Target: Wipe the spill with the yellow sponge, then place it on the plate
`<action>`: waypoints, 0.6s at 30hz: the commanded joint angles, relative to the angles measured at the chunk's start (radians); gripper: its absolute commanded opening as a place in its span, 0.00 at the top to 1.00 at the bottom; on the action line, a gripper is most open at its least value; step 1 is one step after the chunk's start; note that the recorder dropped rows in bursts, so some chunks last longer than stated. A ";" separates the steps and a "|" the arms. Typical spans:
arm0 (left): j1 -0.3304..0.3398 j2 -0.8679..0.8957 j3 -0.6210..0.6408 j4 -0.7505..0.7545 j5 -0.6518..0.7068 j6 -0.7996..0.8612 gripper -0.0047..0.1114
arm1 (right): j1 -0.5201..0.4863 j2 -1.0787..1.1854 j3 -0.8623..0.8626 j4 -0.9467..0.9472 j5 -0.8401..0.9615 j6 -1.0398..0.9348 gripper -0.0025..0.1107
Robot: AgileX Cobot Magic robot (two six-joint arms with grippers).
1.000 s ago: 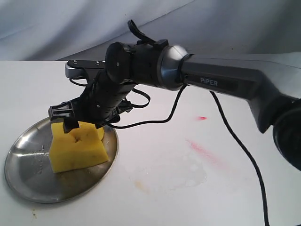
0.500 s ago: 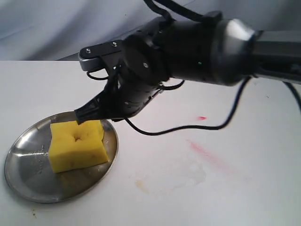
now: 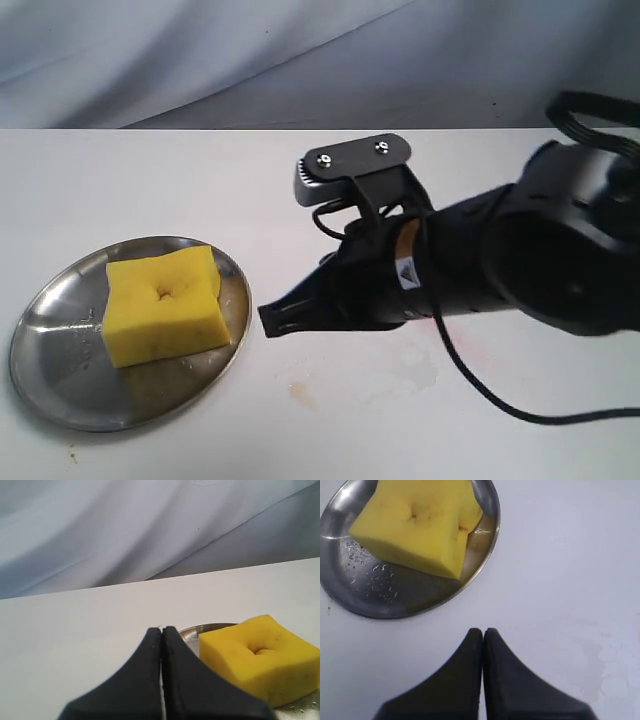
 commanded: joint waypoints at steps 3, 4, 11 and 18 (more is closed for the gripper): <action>0.001 -0.003 -0.003 0.001 -0.007 -0.008 0.96 | -0.081 -0.144 0.194 -0.009 -0.151 0.046 0.98; 0.001 -0.003 -0.003 0.001 -0.007 -0.008 0.96 | -0.109 -0.167 0.229 -0.008 -0.172 0.046 0.98; 0.001 -0.003 -0.003 0.001 -0.007 -0.008 0.96 | -0.315 -0.389 0.455 0.028 -0.359 -0.013 0.98; 0.001 -0.003 -0.003 0.001 -0.007 -0.008 0.96 | -0.540 -0.677 0.659 0.095 -0.499 -0.207 0.98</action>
